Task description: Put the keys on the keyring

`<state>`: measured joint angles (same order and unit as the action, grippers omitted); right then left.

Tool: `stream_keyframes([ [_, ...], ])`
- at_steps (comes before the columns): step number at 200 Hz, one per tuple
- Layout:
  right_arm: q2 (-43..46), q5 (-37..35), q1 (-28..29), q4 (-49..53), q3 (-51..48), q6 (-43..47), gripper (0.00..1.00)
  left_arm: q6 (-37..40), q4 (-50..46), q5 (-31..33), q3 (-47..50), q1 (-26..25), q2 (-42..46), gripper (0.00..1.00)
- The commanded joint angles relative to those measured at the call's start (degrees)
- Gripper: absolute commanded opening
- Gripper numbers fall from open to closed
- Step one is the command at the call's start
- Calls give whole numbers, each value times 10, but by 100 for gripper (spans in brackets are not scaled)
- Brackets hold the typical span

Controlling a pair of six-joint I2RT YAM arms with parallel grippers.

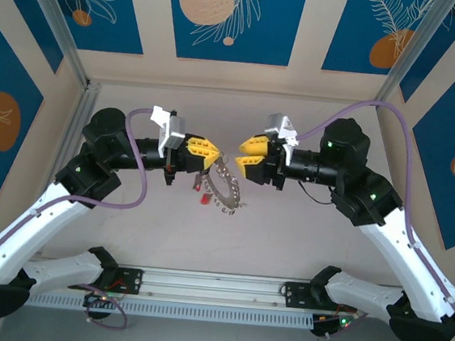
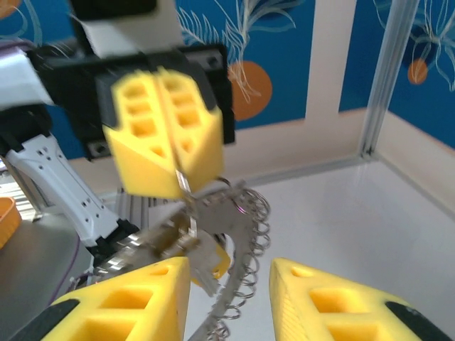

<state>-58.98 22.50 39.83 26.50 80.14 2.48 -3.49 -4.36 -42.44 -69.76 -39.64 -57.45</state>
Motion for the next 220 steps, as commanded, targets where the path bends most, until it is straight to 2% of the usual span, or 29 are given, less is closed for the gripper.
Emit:
stream_keyframes([
  [1,-1,36,0,-35,-6,-10,35,-12,45,-25,-2,0,11,0],
  [118,-42,92,17,-74,-6,-15,37,-29,64,-48,1,1,9,0],
  [157,-47,88,23,-76,-8,-11,36,-34,73,-48,3,1,10,0],
  [176,-47,87,26,-78,-10,-7,34,-35,78,-48,3,1,9,0],
  [199,-50,78,30,-78,-10,-3,23,-44,96,-49,7,1,8,0],
  [220,-51,70,32,-77,-10,3,17,-55,118,-51,11,2,5,0],
])
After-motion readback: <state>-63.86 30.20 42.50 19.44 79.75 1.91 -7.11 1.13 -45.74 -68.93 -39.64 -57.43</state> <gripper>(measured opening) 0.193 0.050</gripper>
